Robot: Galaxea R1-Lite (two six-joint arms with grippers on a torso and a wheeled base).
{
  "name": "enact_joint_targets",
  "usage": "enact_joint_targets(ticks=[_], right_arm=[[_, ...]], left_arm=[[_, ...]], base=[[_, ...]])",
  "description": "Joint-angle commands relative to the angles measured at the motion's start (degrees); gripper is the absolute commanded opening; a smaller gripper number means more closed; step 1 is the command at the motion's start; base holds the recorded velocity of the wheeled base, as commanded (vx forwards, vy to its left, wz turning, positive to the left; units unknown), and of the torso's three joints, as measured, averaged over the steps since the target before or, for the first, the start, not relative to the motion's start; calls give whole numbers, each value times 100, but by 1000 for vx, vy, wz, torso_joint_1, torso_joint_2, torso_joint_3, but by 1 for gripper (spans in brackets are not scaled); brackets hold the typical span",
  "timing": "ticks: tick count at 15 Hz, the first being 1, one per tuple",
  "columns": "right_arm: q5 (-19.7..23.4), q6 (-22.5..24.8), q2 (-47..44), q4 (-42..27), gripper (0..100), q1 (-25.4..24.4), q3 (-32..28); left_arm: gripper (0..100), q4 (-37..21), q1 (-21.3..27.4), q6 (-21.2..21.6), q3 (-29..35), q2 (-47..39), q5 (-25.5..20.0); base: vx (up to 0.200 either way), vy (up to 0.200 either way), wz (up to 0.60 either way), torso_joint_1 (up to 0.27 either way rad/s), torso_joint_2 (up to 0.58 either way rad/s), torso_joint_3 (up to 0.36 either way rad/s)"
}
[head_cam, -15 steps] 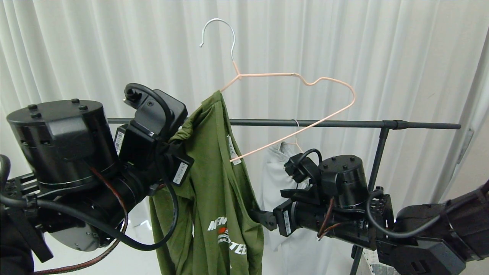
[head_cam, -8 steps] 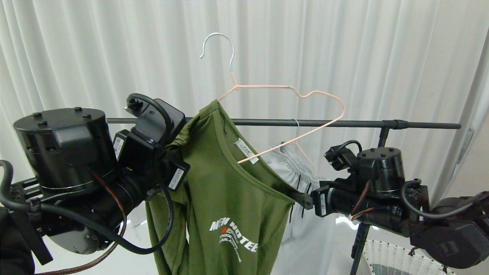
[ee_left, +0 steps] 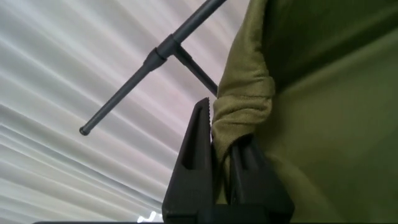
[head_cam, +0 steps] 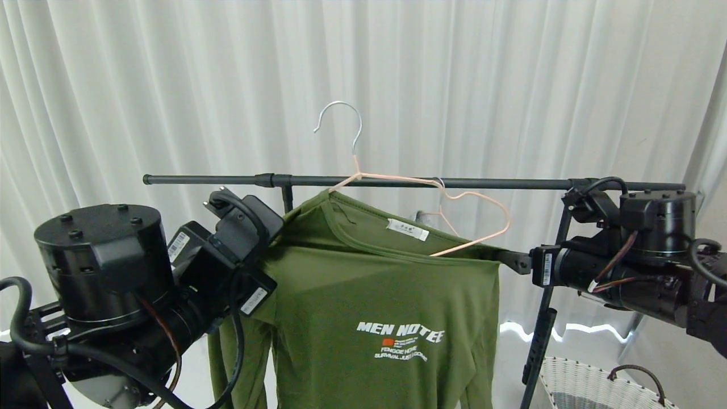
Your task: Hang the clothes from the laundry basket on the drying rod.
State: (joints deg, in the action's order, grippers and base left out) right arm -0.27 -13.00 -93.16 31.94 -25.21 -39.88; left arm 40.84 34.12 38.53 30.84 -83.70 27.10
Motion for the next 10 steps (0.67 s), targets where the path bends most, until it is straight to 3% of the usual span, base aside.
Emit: enact_joint_targets(ticks=[1,4,7,10], right_arm=[[0,-1,123,-4,100,192,-3],[36,-1,193,-47,100,324,-38],[185,8,483,-504,100,429,-82],[334,8,712,-979,100,473,-214]], left_arm=[[0,82,-11,14,-166,-59,15],[0,135,-11,23,-395,-59,15],[0,144,-11,524,-518,-50,-38],[0,337,16,761,-509,-111,-152]], base=[[0,0,0,0,0,0],[0,0,0,0,0,0],[0,0,0,0,0,0],[0,0,0,0,0,0]])
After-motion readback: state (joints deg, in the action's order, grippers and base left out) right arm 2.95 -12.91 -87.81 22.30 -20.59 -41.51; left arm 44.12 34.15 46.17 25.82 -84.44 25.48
